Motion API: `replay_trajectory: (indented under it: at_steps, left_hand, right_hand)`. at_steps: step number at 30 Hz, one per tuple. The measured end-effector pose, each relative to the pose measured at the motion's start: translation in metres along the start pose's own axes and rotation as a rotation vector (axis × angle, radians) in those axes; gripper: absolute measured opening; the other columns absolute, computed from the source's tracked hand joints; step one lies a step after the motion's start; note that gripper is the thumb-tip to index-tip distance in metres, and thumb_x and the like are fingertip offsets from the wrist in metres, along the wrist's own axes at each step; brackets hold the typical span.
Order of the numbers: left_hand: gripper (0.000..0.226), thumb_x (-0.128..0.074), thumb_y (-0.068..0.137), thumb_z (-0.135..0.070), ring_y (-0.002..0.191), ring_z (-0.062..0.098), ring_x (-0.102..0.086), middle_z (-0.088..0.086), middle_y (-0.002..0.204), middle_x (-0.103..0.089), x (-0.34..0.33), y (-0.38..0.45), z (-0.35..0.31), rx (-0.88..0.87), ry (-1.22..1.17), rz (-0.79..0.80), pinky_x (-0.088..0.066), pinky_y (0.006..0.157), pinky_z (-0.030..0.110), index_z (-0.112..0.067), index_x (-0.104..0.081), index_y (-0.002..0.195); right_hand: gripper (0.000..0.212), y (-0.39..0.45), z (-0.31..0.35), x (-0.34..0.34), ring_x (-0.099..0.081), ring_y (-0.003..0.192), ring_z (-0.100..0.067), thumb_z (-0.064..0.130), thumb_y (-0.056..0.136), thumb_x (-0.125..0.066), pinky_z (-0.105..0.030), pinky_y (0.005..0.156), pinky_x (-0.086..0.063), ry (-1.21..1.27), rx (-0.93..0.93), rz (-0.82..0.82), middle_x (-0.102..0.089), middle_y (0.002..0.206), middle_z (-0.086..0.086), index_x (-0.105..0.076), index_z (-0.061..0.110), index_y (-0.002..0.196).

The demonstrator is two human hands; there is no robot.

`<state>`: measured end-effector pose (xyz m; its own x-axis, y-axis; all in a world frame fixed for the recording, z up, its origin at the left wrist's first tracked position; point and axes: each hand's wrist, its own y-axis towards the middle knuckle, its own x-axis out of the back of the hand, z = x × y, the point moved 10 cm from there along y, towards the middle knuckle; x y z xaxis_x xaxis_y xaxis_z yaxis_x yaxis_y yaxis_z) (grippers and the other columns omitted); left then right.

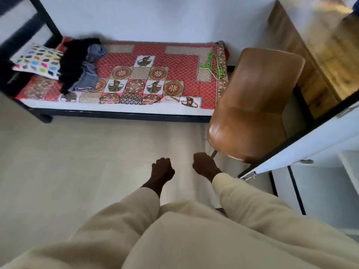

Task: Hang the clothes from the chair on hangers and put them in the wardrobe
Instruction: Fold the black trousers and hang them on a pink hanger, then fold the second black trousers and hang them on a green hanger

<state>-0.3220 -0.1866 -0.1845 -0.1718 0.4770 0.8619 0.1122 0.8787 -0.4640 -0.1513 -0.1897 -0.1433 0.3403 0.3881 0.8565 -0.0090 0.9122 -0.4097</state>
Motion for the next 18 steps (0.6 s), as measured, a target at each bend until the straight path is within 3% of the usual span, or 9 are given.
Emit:
replay_trajectory:
  at_steps: [7, 15, 18]
  left_hand:
    - [0.032, -0.046, 0.095, -0.022, 0.121, 0.029, -0.049, 0.009, 0.128, -0.053, 0.04, 0.052, 0.101, 0.117, -0.075, -0.029, -0.035, 0.1, 0.039, -0.011, -0.051, 0.125]
    - [0.027, -0.055, 0.091, -0.025, 0.119, 0.028, -0.053, 0.009, 0.127, -0.059, 0.098, 0.162, 0.222, 0.224, -0.236, 0.133, -0.044, 0.093, 0.03, -0.014, -0.06, 0.115]
    - [0.027, -0.055, 0.091, -0.029, 0.118, 0.028, -0.054, 0.008, 0.128, -0.058, 0.132, 0.196, 0.271, 0.301, -0.306, 0.131, -0.046, 0.096, 0.033, -0.016, -0.06, 0.115]
  right_hand:
    - [0.023, 0.095, 0.106, 0.002, -0.06, 0.102, -0.033, 0.011, 0.089, -0.047, -0.034, 0.082, -0.045, -0.099, 0.149, 0.007, -0.062, 0.112, -0.014, -0.059, 0.006, 0.108]
    - [0.023, 0.252, 0.21, -0.013, -0.062, 0.096, -0.038, 0.01, 0.087, -0.047, -0.033, 0.075, -0.047, -0.117, 0.227, 0.197, -0.065, 0.108, -0.019, -0.062, 0.003, 0.102]
    - [0.02, 0.313, 0.258, -0.008, -0.064, 0.091, -0.035, 0.009, 0.087, -0.045, -0.031, 0.07, -0.048, -0.053, 0.22, 0.252, -0.067, 0.104, -0.018, -0.062, 0.001, 0.096]
